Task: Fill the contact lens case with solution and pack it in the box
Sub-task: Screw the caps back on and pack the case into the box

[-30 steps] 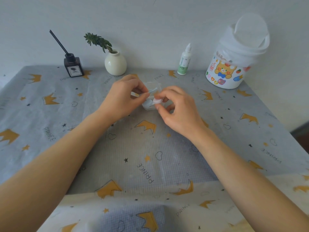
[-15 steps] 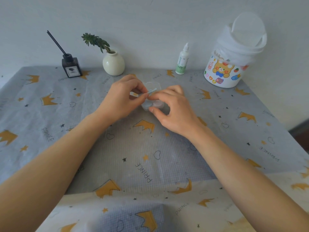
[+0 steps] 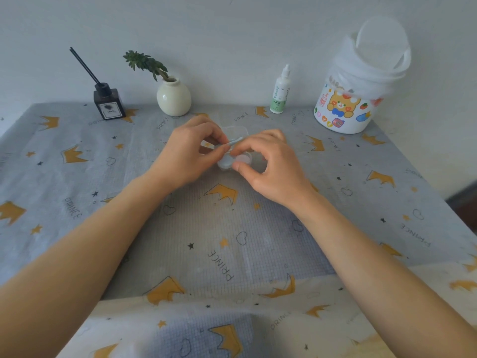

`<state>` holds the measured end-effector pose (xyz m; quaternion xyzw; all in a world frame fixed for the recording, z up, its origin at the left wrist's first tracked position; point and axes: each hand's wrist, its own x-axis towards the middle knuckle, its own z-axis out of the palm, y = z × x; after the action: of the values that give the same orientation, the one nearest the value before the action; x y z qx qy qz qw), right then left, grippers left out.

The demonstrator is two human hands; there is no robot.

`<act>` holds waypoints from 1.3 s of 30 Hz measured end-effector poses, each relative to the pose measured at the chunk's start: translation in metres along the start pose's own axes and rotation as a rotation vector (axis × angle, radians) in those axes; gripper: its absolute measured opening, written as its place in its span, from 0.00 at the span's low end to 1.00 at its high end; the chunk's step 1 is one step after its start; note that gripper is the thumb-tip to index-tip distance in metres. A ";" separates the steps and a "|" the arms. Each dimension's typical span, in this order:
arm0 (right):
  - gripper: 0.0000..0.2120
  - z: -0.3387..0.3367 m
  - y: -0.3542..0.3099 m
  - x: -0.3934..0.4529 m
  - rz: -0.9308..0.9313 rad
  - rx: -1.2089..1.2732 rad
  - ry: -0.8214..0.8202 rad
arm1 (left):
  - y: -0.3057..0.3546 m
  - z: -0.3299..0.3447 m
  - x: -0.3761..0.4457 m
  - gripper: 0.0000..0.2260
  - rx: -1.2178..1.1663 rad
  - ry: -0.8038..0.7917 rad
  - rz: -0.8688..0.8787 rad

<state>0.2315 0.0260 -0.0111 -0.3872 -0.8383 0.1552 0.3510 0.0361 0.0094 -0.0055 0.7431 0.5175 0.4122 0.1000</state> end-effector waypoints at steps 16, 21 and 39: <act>0.05 0.000 0.005 0.008 0.063 0.053 0.212 | 0.000 0.001 -0.001 0.03 0.042 -0.011 0.102; 0.04 -0.002 0.004 0.008 0.066 0.105 0.257 | 0.002 0.000 0.000 0.04 0.033 0.015 0.078; 0.11 0.002 0.006 0.011 0.045 0.097 0.212 | 0.008 0.004 0.005 0.05 0.063 0.010 0.112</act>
<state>0.2287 0.0379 -0.0105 -0.4027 -0.7791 0.1618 0.4525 0.0452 0.0109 -0.0005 0.7718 0.4881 0.4045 0.0508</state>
